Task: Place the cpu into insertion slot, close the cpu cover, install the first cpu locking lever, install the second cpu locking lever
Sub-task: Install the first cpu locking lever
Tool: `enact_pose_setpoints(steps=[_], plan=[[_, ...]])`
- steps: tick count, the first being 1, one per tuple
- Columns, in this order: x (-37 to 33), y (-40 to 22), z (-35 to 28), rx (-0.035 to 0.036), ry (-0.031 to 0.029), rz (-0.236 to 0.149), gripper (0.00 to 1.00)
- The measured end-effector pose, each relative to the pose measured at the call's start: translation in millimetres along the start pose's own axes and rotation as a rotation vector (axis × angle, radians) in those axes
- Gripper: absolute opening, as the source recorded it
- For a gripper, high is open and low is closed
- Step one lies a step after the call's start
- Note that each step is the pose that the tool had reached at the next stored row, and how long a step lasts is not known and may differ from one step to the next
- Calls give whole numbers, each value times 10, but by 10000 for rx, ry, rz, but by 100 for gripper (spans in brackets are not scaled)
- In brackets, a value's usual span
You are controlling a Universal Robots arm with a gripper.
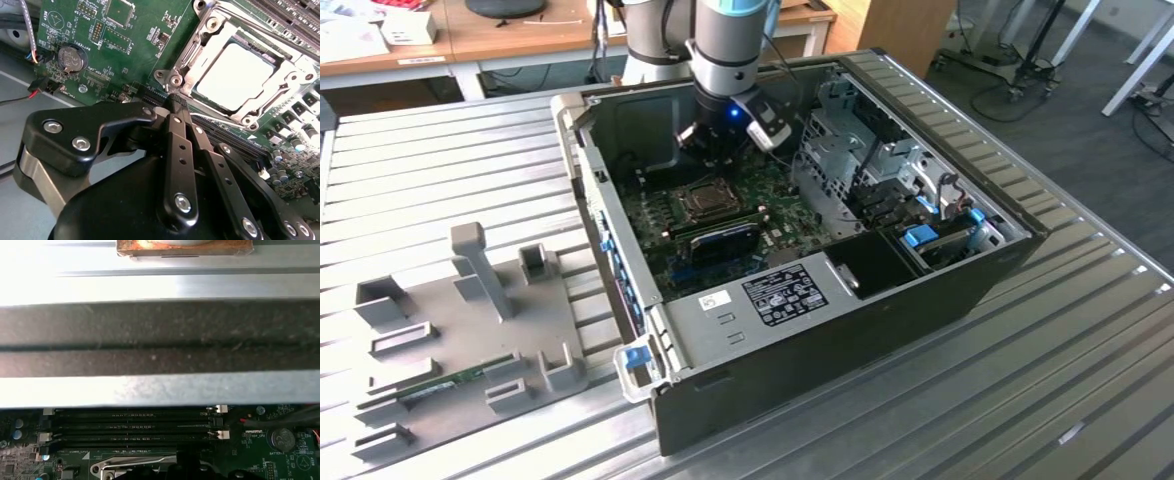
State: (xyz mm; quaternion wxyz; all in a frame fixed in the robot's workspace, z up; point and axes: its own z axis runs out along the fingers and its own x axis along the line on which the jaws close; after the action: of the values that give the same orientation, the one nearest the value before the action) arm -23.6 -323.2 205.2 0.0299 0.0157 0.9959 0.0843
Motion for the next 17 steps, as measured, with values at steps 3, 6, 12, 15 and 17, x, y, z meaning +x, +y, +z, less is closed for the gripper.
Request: enact_pose_setpoints(steps=[3,6,12,15,17], plan=[[-2,5,-29,-7,0,1,10],[-3,9,-51,-29,0,2,10],[-2,10,-59,-227,4,13,10],[0,11,-59,-401,8,25,10],[2,12,-63,-451,9,29,10]])
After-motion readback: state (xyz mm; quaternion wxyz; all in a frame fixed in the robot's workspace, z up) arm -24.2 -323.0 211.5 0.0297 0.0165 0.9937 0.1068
